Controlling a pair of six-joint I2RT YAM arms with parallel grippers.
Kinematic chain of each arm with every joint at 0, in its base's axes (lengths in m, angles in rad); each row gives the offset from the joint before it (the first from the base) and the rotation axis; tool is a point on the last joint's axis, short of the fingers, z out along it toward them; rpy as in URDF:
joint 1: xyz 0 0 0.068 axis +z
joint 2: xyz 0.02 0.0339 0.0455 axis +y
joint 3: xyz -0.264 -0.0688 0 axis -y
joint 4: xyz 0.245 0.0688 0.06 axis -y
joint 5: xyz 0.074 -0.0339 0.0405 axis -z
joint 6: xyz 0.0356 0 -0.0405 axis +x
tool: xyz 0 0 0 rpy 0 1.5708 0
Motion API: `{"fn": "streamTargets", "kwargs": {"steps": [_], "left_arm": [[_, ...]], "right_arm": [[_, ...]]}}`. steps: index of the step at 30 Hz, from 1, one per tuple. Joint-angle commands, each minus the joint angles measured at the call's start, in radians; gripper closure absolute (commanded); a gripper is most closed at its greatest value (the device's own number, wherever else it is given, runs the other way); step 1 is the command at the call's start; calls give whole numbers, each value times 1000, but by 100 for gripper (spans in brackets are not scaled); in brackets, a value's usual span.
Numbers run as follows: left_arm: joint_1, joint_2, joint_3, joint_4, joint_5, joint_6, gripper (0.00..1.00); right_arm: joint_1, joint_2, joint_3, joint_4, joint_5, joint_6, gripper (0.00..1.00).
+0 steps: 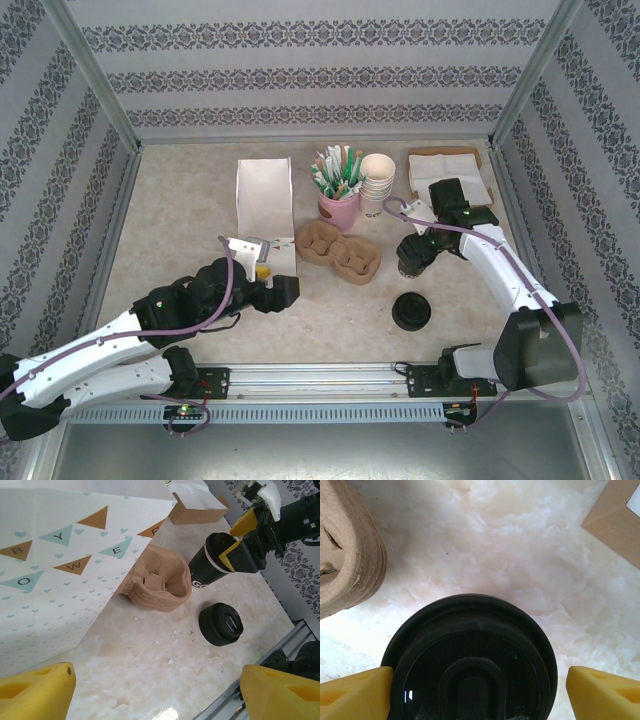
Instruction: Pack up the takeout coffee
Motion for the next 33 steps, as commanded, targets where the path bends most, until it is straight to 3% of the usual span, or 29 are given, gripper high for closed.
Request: {"fn": "streamTargets", "kwargs": {"steps": [1, 4, 9, 21, 25, 29, 33], "left_arm": [[-13, 9, 36, -21, -8, 28, 14], [-13, 14, 37, -18, -4, 27, 14], [-13, 11, 34, -10, -3, 16, 14], [-13, -4, 57, -47, -9, -10, 14], [-13, -24, 62, -63, -11, -31, 14], [-13, -36, 89, -121, -33, -50, 14], [-13, -35, 142, -210, -85, -75, 14]], "right_arm": [[-17, -33, 23, -14, 18, 23, 13], [-17, -48, 24, -12, -3, 33, 15], [-18, -67, 26, -17, -22, 49, 27], [-10, -154, 59, -13, -115, 46, 27], [20, -242, 50, 66, -192, 39, 35], [40, -278, 78, 138, -218, 196, 48], [103, -262, 110, 168, -183, 293, 53]]}}
